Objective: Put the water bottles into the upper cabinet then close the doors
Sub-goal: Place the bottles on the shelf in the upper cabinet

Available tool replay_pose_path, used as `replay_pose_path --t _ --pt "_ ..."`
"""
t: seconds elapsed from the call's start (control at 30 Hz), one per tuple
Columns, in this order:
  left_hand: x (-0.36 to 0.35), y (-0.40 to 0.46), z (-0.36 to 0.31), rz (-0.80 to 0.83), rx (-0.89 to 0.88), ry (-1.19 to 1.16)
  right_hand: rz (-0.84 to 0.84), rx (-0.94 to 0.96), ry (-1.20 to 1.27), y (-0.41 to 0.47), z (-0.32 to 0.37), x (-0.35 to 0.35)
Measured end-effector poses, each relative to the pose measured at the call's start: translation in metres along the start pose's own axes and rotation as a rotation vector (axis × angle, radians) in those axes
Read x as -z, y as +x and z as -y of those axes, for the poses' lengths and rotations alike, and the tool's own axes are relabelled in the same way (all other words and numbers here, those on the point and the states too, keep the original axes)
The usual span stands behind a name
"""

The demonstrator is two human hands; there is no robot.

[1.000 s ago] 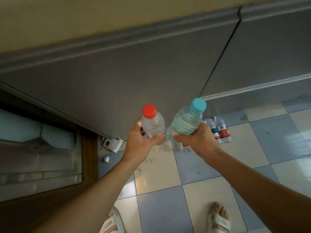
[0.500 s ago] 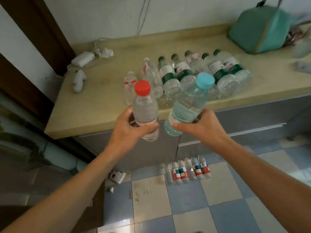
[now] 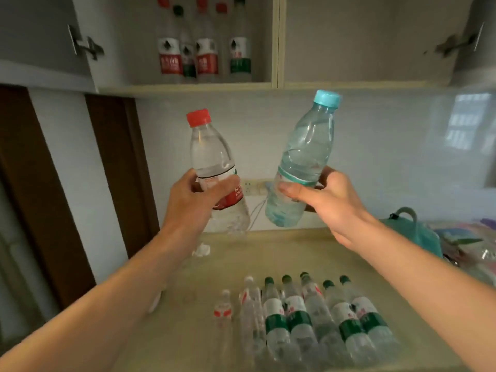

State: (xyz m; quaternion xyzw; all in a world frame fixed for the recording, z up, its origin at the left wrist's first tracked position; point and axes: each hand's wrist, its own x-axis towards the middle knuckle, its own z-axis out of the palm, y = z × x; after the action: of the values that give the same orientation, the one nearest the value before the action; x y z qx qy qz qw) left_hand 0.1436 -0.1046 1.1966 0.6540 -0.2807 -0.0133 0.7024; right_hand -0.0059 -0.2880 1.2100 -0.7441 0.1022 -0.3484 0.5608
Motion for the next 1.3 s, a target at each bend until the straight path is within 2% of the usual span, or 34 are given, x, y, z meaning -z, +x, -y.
replay_pose_path --t 0.4,0.6,0.73,1.0,1.13,1.3 --pt "0.026 0.218 -0.127 0.051 -0.232 -0.078 -0.117 0.198 0.062 0.182 0.117 -0.054" --pt "0.024 0.299 -0.158 -0.101 -0.333 -0.029 -0.198 0.247 0.039 0.261 0.143 -0.073" --pt "0.009 0.336 -0.169 -0.149 -0.392 0.019 -0.215 0.237 -0.009 0.303 0.157 -0.074" --pt "-0.009 0.378 -0.144 -0.247 -0.316 0.142 -0.195 0.245 -0.1 0.352 0.139 -0.08" --pt "-0.012 0.389 -0.138 -0.224 -0.341 0.225 -0.211 0.322 -0.223 0.37 0.132 -0.087" --pt "-0.014 0.394 -0.133 -0.134 -0.306 0.395 -0.272 0.276 -0.261 0.39 0.116 -0.094"
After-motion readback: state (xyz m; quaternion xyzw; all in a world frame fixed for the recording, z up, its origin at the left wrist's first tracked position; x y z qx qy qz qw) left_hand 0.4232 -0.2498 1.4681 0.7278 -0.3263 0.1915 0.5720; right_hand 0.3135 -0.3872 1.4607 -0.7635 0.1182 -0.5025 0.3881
